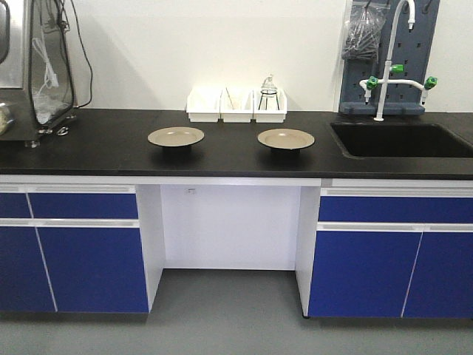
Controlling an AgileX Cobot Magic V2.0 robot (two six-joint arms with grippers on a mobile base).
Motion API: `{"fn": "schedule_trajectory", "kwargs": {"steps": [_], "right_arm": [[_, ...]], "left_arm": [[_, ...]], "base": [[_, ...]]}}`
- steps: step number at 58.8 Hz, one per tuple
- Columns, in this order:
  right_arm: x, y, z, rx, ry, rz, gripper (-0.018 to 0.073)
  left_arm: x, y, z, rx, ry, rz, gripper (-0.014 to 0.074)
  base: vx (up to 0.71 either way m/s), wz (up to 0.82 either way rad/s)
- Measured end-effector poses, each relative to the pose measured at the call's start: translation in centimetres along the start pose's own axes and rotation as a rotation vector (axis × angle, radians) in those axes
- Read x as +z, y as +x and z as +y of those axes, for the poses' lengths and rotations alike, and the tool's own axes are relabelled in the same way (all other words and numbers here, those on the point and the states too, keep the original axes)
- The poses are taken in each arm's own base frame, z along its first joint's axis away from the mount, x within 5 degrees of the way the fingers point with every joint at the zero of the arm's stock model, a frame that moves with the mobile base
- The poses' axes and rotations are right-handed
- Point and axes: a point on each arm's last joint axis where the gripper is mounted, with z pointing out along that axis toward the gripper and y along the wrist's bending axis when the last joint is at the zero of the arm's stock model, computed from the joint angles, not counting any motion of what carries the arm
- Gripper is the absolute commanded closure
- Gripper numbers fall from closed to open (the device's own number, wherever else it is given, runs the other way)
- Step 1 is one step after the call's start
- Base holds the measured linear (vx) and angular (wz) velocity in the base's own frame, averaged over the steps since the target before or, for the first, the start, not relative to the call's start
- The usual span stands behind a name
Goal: Arrange circular plates on left workspace
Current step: 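Drive the base toward the bench with the two tan plates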
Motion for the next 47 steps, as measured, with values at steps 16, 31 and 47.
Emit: {"fn": "schedule_trajectory", "kwargs": {"steps": [16, 31, 47], "right_arm": [[0.00, 0.00, 0.00, 0.000, 0.000, 0.000, 0.0559], [0.00, 0.00, 0.00, 0.000, 0.000, 0.000, 0.0559], [0.00, 0.00, 0.00, 0.000, 0.000, 0.000, 0.0559]], "left_arm": [[0.00, 0.00, 0.00, 0.000, 0.000, 0.000, 0.0594], [0.00, 0.00, 0.00, 0.000, 0.000, 0.000, 0.0594], [0.00, 0.00, 0.00, 0.000, 0.000, 0.000, 0.0594]], "base": [[0.34, -0.07], [0.35, -0.08], [0.35, -0.09]]}}
